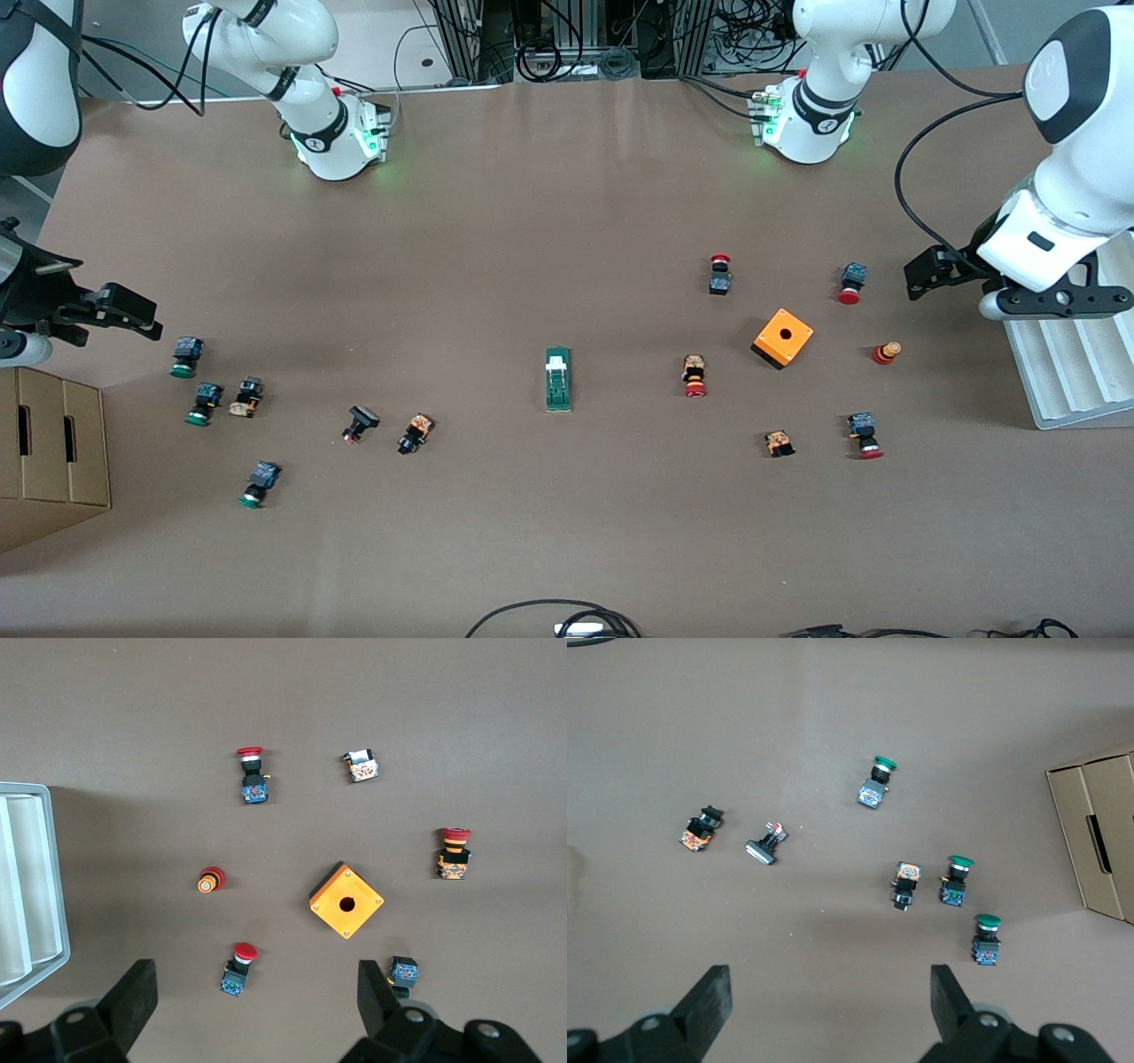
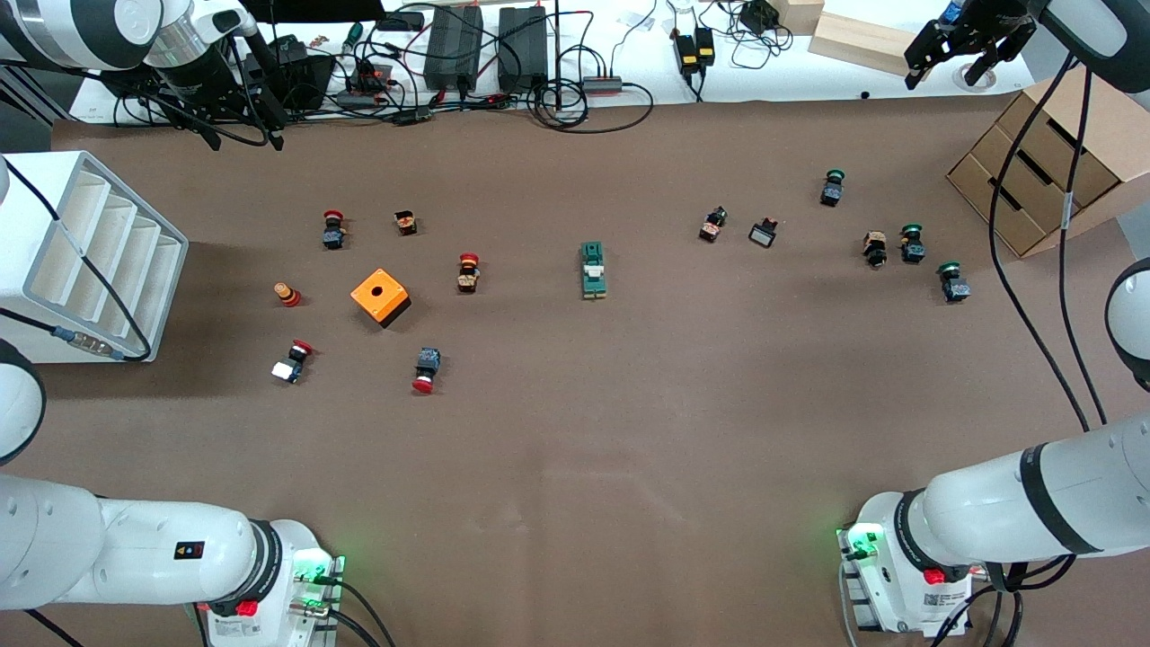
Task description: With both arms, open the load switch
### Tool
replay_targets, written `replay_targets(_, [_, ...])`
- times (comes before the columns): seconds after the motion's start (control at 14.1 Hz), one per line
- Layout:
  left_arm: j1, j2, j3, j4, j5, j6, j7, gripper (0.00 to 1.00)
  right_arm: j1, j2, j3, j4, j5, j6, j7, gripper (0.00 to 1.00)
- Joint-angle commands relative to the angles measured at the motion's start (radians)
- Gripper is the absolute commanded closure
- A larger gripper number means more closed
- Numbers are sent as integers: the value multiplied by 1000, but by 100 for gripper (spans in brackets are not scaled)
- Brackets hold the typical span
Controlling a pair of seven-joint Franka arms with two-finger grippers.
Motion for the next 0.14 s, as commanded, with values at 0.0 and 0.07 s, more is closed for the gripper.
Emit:
replay_targets(0.0, [1, -16, -5, 5, 15, -32, 1, 0, -16, -3, 7, 1, -5, -9, 4, 0])
replay_targets(0.07, [-1, -16, -5, 7, 15, -32, 1, 0, -14, -4, 7, 1, -5, -9, 4, 0])
